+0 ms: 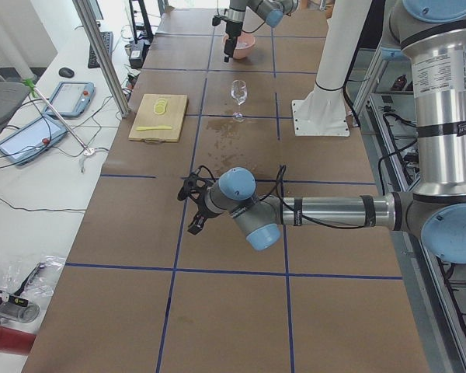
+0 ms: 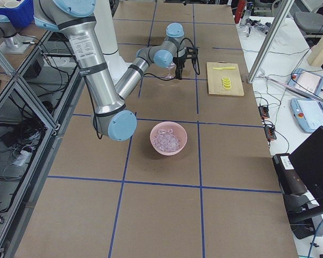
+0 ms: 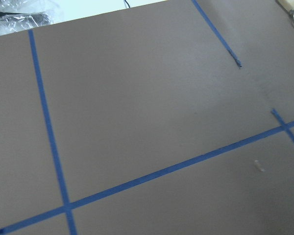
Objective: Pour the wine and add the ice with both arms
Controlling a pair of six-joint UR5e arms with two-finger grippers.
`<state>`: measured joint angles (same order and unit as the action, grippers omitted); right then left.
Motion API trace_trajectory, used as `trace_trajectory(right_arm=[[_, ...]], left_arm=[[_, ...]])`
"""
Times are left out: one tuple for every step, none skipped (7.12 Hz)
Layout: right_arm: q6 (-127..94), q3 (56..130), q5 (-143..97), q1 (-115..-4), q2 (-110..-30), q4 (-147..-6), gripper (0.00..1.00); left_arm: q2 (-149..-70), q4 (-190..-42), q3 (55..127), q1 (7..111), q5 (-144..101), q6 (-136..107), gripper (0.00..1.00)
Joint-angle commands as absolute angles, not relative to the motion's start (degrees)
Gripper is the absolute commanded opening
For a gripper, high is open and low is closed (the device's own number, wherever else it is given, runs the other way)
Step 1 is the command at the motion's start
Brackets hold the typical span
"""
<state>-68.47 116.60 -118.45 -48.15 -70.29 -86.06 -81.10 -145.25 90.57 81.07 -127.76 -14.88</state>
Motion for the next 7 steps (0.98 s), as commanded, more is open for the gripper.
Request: trace_trajectory(right_arm=[[-52.71, 115.93, -124.16, -59.54, -78.81, -86.48, 1.00], [-44.99, 114.45, -125.41, -63.50, -80.84, -86.83, 1.00], [-40.13, 112.26, -125.51, -66.94, -82.60, -86.75, 1.00], [-34.60, 109.63, -125.51, -69.67, -83.49, -86.84, 1.00], [-25.67, 106.73, -126.03, -73.53, -84.89, -86.66, 1.00], [-16.79, 102.78, -130.04, -77.57, -85.51, -86.66, 1.00], [-7.48, 97.26, -135.12, -83.09, -85.69, -86.31, 1.00]], left_arm=[[-84.53, -135.76, 88.51, 85.94, -126.22, -4.17, 1.00], [-87.60, -127.26, 88.77, 86.39, -126.47, -1.87, 1.00], [-92.50, -117.09, 89.55, 87.88, -126.91, -1.58, 1.00], [-97.07, -104.28, 91.82, 88.24, -128.92, -1.50, 1.00], [-99.12, -95.36, 95.15, 89.03, -129.02, 1.12, 1.00], [-102.88, -87.53, 94.66, 90.34, -129.02, 7.32, 1.00], [-105.01, -83.36, 93.70, 91.92, -129.11, 9.73, 1.00]])
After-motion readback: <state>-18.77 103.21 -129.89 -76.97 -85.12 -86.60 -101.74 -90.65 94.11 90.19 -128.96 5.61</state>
